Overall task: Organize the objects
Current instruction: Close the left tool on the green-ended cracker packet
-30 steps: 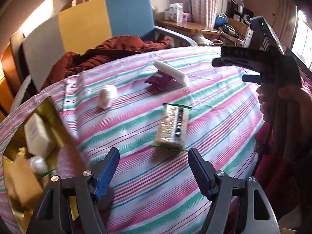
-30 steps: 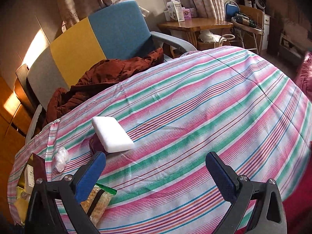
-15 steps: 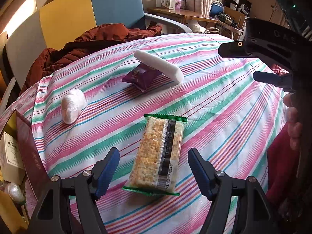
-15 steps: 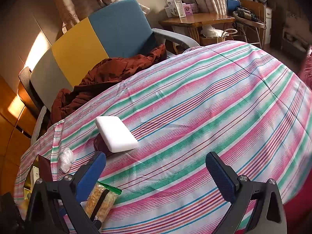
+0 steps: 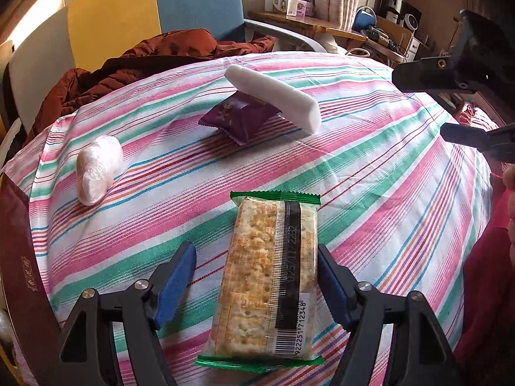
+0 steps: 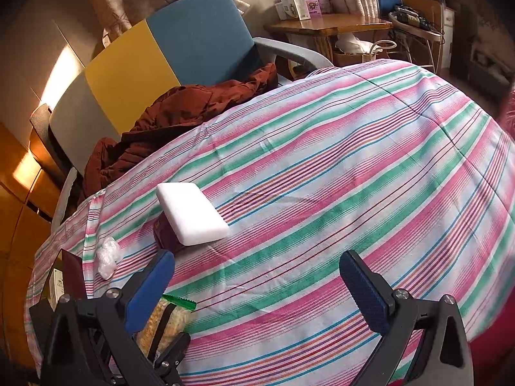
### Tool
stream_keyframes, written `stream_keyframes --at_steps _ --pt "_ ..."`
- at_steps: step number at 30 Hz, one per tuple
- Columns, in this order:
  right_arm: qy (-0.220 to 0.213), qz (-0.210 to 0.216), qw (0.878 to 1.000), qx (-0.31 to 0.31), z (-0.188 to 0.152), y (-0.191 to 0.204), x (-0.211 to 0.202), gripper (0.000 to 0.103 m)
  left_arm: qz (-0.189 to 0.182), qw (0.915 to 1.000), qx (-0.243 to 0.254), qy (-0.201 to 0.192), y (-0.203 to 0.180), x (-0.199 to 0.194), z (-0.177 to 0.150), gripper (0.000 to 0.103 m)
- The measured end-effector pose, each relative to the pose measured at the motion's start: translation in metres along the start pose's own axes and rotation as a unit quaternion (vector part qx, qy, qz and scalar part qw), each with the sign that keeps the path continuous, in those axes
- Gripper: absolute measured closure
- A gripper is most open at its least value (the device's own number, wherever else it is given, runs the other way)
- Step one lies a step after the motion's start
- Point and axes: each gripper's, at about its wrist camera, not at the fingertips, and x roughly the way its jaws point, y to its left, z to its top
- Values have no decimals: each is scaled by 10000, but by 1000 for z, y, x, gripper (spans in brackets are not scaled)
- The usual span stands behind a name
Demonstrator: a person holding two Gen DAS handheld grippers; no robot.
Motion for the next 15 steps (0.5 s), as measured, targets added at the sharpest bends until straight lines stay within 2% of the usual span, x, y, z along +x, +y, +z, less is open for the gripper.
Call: stream_keyframes --at_steps 2,5,11,13,15 --pt "26 -18 10000 -42 -1 1 1 0 9 10000 -78 -8 0 0 0 28" --pt "64 -50 9999 -96 -2 3 4 0 70 9999 62 -85 -6 0 -3 24" --pt "147 -74 9998 -144 -4 5 7 0 56 9997 93 -237 -7 -1 -7 24" --pt "183 -91 9997 -162 -5 6 10 0 101 9996 89 -260 -8 -2 -7 27" --pt "214 -111 9996 -174 -5 6 12 0 167 9994 85 -295 -8 -5 -9 38"
